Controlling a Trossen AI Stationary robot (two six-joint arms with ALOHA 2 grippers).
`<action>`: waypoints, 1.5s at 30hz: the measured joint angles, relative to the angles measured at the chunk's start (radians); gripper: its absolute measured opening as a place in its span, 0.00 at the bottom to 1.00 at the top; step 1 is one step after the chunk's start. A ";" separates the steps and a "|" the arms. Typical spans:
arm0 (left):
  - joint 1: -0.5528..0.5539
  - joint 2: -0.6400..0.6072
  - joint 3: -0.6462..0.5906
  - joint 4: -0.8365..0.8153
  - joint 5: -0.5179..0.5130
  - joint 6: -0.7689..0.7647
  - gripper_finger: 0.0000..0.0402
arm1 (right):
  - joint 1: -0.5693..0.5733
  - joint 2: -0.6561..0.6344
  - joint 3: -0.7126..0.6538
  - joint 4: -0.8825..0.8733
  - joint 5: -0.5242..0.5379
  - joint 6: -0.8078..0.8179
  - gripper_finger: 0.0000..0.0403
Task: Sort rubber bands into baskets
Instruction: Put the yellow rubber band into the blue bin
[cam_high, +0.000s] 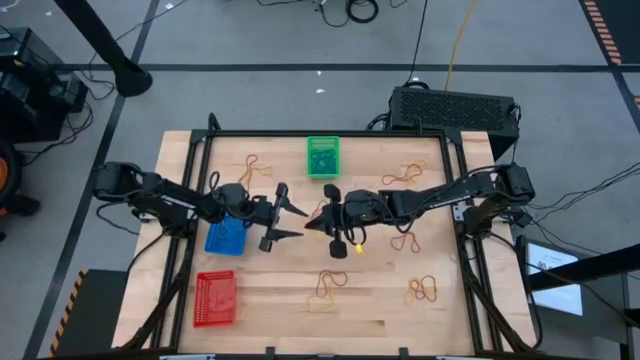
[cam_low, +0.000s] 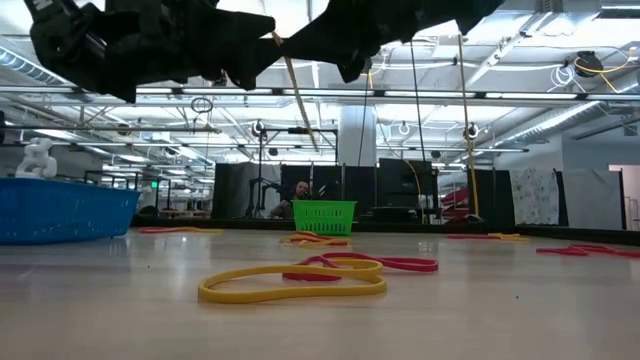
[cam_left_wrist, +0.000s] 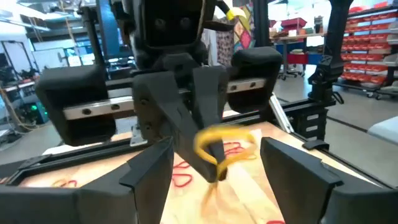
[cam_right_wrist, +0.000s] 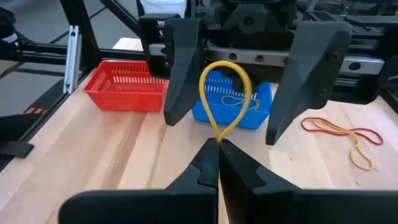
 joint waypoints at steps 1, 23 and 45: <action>-0.002 0.000 0.000 0.000 0.000 0.000 0.62 | 0.000 0.000 0.000 0.002 0.000 0.000 0.00; -0.004 0.000 0.000 0.019 0.000 0.007 0.12 | 0.000 0.000 0.000 0.000 -0.002 0.001 0.00; -0.033 -0.545 0.068 -0.902 -0.217 -0.163 0.00 | -0.026 -0.010 0.000 -0.185 0.001 -0.060 0.26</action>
